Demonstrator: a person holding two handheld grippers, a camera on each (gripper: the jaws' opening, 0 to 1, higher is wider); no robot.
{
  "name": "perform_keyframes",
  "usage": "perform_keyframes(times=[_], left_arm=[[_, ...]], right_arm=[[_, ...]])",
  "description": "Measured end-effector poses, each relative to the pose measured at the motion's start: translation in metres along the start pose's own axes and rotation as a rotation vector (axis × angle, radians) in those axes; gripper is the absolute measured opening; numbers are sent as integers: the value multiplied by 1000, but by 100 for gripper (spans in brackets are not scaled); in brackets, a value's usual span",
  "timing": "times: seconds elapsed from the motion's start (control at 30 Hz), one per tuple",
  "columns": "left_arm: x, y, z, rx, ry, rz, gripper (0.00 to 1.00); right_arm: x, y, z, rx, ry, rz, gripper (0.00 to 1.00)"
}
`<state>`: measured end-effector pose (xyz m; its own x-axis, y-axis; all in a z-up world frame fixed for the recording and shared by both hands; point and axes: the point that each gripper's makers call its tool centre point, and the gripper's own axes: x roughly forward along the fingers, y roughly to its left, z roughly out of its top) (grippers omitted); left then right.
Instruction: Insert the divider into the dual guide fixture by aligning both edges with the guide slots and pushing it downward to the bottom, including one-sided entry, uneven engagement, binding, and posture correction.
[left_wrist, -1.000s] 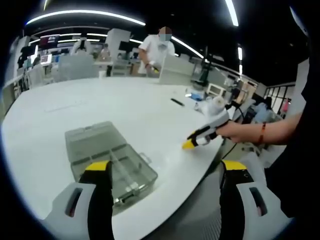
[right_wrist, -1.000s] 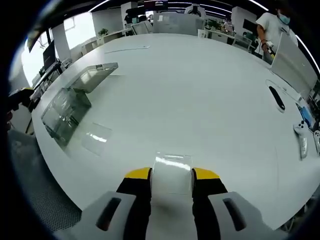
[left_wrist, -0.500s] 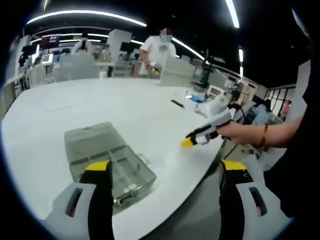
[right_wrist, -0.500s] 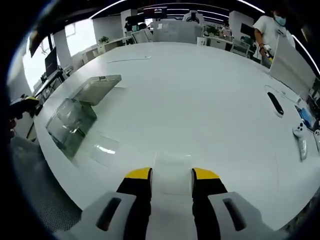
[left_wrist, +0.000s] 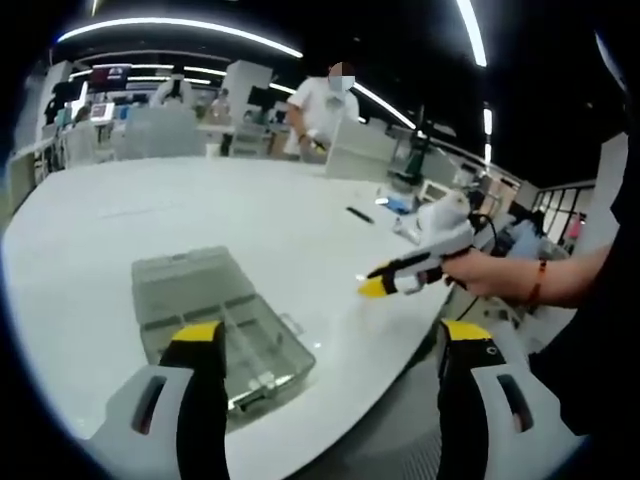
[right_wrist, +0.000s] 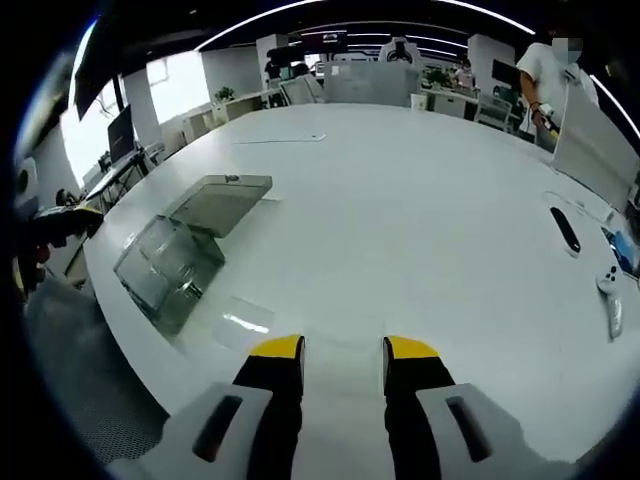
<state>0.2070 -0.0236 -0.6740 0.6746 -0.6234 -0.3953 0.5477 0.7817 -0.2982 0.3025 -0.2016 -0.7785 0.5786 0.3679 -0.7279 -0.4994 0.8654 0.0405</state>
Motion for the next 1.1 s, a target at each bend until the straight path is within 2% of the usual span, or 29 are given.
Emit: perform_keyframes(times=[0.33,0.57,1.1], left_arm=[[0,4,5,-16,-16,19,84],[0,7,6,-36,-27,29,84],[-2,15,13,-88,-67,36,81]], right_arm=[[-1,20,15,-9,-38,52,27],[-7,44,32,-32,-102,122,27],[-13,96,50,-118,-142,221,27]])
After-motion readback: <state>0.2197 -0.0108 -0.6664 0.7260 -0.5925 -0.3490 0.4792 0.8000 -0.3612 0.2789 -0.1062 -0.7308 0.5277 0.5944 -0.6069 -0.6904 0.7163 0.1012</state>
